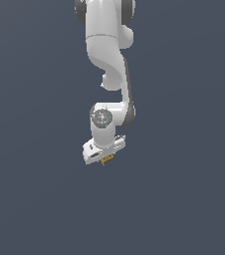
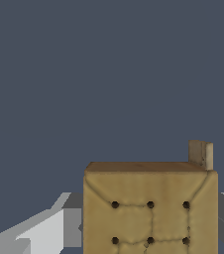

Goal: Pick up the object and move it to a goal position.

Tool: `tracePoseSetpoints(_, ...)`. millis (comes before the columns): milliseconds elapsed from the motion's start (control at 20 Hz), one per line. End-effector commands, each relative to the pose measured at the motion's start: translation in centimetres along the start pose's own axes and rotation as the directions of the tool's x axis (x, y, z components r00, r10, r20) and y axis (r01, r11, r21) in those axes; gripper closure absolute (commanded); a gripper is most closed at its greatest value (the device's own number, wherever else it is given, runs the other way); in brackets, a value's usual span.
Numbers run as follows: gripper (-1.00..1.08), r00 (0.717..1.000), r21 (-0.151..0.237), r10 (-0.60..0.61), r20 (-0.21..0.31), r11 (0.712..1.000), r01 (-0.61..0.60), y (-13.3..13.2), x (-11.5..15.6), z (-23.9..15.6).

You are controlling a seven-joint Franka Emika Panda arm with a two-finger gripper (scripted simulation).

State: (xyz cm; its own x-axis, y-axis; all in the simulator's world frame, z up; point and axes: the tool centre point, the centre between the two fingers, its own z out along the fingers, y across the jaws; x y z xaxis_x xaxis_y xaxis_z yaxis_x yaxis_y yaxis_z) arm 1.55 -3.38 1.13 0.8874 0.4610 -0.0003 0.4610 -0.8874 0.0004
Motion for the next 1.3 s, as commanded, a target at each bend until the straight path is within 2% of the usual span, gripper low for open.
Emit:
tracePoseSetpoints(0,1.08,1.0,0.0,-0.001,0.0,1.0,0.001,0.0,0.0,0.1)
tracePoseSetpoints(400,1.08,1.0,0.0,-0.001,0.0,1.0,0.001,-0.3,0.2,-0.3)
tracePoseSetpoints(650,1.08,1.0,0.0,-0.001,0.0,1.0,0.001,-1.7,0.9,-1.9)
tracePoseSetpoints(850,1.08,1.0,0.0,-0.001,0.0,1.0,0.001,-4.0,2.1,-4.3)
tracePoseSetpoints(1250,1.08,1.0,0.0,-0.002,0.0,1.0,0.002,-10.2,5.5,-11.2)
